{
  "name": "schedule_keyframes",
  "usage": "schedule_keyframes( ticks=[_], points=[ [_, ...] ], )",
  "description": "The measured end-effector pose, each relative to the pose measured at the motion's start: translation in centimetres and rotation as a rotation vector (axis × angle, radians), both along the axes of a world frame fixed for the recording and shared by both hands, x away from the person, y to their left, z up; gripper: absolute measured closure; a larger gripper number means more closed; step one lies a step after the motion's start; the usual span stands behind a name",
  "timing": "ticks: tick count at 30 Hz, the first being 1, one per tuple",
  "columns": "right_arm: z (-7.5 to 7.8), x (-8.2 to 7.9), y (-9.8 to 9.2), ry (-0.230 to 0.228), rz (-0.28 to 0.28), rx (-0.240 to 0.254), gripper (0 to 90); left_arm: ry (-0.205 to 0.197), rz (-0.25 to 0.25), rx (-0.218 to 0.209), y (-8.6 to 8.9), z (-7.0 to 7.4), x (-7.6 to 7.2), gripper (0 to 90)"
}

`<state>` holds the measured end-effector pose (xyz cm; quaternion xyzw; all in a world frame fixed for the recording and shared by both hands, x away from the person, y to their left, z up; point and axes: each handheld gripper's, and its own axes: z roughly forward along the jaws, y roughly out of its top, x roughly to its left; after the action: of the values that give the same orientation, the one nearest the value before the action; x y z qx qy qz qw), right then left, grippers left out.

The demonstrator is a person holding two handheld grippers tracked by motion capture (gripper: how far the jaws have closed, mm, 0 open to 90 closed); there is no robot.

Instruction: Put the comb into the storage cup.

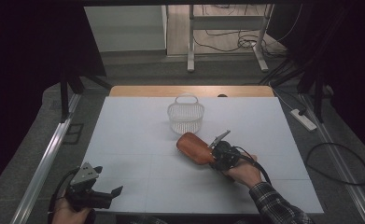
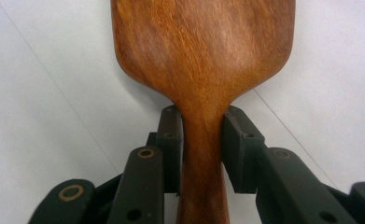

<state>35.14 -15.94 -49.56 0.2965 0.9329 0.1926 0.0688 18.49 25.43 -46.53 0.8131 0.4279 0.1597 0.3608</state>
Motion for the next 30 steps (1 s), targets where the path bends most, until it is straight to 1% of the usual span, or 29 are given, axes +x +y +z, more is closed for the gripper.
schedule_keyframes(
  ticks=[1,2,6,7,9,13,16,17,20,25,27,28,29,30],
  points=[
    [0.0,0.0,0.0,0.000,0.000,0.000,70.5,0.000,0.000,0.000,0.0,0.0,0.0,1.3],
    [0.0,-0.2,0.0,-0.013,0.001,0.001,71.4,0.000,0.000,0.000,0.0,0.0,0.0,1.3],
    [0.0,-0.3,0.0,-0.012,-0.008,0.007,71.7,-0.001,0.000,-0.002,0.0,0.0,0.0,1.3],
    [0.1,-0.3,-0.1,-0.009,-0.016,0.024,71.8,-0.002,0.000,-0.001,0.0,0.0,0.0,1.3],
    [0.1,-0.4,-0.2,-0.005,-0.018,0.026,71.9,-0.001,0.001,-0.003,0.0,0.0,0.0,1.3],
    [0.1,-0.5,-0.3,-0.010,-0.025,0.049,72.0,-0.003,0.007,-0.006,0.1,0.0,0.0,0.9],
    [0.2,-0.6,-0.4,-0.005,-0.031,0.063,72.0,-0.005,0.011,-0.005,0.1,0.0,0.0,0.2],
    [0.3,-0.8,-0.4,0.002,-0.034,0.078,72.0,-0.006,0.012,-0.004,0.1,0.0,0.0,0.0],
    [0.4,-0.8,-0.4,0.004,-0.036,0.094,72.0,-0.010,0.013,-0.016,0.2,0.1,-0.1,0.0],
    [1.0,-1.0,-0.6,-0.011,-0.042,0.133,72.0,-0.006,0.026,-0.054,0.6,0.1,0.0,0.0],
    [1.1,-1.1,-0.7,-0.012,-0.042,0.142,72.0,-0.006,0.024,-0.056,0.6,0.1,0.0,0.0],
    [1.4,-1.2,-0.8,-0.017,-0.041,0.155,72.0,0.005,0.012,-0.051,0.5,0.1,0.1,0.0],
    [1.5,-1.3,-0.8,-0.021,-0.042,0.163,71.9,0.005,0.012,-0.051,0.5,0.1,0.1,0.0],
    [1.5,-1.3,-0.8,-0.021,-0.042,0.163,71.9,0.013,0.004,-0.057,0.4,0.1,0.2,0.0]
  ],
)
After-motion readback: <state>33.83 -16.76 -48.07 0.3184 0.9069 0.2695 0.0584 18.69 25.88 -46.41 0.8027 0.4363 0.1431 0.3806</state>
